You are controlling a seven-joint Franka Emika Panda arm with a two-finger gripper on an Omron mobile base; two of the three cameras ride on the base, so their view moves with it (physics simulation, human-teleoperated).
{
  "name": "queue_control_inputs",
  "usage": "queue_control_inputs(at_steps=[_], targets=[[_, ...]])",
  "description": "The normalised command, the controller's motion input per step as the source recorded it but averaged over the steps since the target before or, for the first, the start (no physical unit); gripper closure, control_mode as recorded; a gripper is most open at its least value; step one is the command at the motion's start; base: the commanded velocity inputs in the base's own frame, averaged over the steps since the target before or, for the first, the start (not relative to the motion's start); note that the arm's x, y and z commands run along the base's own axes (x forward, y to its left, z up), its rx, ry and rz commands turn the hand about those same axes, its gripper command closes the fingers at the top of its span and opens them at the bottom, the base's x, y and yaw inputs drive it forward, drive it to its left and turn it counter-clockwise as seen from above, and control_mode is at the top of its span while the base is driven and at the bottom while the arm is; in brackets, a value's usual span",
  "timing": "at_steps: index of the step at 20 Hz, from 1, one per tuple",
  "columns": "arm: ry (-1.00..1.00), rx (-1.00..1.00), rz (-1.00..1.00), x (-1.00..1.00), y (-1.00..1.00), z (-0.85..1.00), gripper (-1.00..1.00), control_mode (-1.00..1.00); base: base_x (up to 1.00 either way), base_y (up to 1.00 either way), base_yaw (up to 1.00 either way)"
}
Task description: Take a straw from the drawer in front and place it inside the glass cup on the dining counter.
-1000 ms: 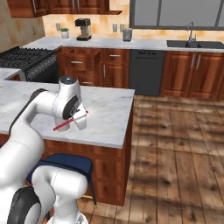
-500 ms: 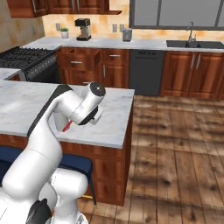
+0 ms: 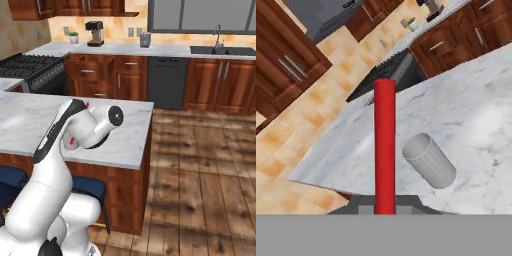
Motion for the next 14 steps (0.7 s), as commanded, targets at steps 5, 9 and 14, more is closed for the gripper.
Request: queue_control_inputs(at_steps=[5, 9, 14], targets=[[-0.26, 0.06, 0.10, 0.00, 0.56, 0.48, 1.00, -1.00, 0.00, 0.00, 0.00], [-0.11, 0.01, 0.13, 0.06, 0.29, 0.66, 1.00, -1.00, 0.00, 0.00, 0.00], [0.02, 0.00, 0.24, 0.32, 0.17, 0.41, 1.00, -1.00, 0.00, 0.00, 0.00]])
